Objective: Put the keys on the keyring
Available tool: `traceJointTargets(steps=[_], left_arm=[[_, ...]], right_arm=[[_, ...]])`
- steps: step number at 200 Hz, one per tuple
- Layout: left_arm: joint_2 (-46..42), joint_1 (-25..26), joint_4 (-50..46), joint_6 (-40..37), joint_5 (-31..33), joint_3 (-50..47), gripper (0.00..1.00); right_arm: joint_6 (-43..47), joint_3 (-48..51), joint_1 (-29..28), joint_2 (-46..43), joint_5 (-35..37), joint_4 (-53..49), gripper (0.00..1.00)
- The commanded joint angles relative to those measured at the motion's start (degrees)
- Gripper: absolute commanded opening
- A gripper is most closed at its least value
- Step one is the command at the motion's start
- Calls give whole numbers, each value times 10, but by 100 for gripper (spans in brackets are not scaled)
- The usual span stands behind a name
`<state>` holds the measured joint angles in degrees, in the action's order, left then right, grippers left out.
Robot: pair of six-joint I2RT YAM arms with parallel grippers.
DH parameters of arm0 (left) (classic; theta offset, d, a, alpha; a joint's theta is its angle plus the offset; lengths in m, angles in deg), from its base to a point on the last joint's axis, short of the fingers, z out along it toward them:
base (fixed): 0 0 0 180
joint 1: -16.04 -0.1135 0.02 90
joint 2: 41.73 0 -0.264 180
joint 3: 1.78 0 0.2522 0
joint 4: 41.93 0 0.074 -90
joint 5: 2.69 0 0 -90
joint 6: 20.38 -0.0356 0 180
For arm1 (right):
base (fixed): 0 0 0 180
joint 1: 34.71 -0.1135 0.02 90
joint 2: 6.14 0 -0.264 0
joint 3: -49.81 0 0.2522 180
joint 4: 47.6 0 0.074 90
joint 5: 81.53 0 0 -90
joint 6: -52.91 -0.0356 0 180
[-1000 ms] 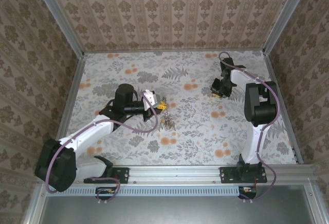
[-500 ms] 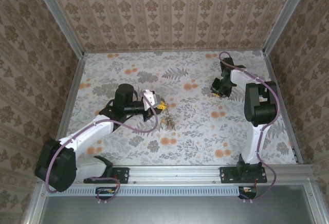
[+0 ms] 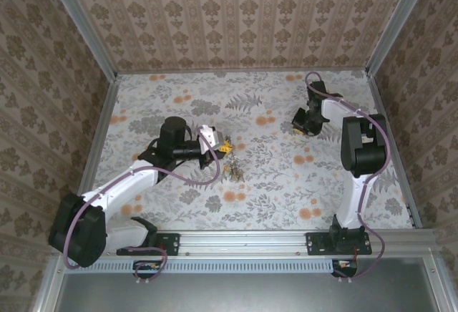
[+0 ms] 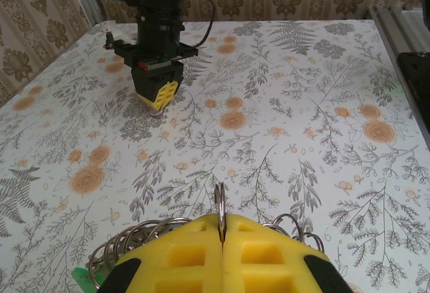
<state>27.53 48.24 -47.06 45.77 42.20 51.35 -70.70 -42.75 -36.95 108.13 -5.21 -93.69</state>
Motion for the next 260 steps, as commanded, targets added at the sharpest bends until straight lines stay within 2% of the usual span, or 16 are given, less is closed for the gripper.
traceJointTargets(steps=[1,37,85,111,151,188,260], left_arm=[[-23,0,27,-3,-10,-1,0],[-34,-1,74,7,-15,-17,0],[-33,-3,145,26,-32,-30,0],[-32,-5,143,34,-46,-27,0],[-28,-5,128,43,-64,-24,0],[-21,-5,125,46,-68,-22,0],[-11,-5,79,37,-47,-1,0]], right_arm=[[-9,49,-1,-71,-58,73,0],[-51,146,-32,-181,-96,171,0],[-124,258,-135,-311,-103,299,0],[-158,276,-171,-331,-141,348,0],[-183,272,-218,-342,-162,373,0],[-193,277,-249,-342,-189,441,0],[-159,263,-268,-358,-234,418,0]])
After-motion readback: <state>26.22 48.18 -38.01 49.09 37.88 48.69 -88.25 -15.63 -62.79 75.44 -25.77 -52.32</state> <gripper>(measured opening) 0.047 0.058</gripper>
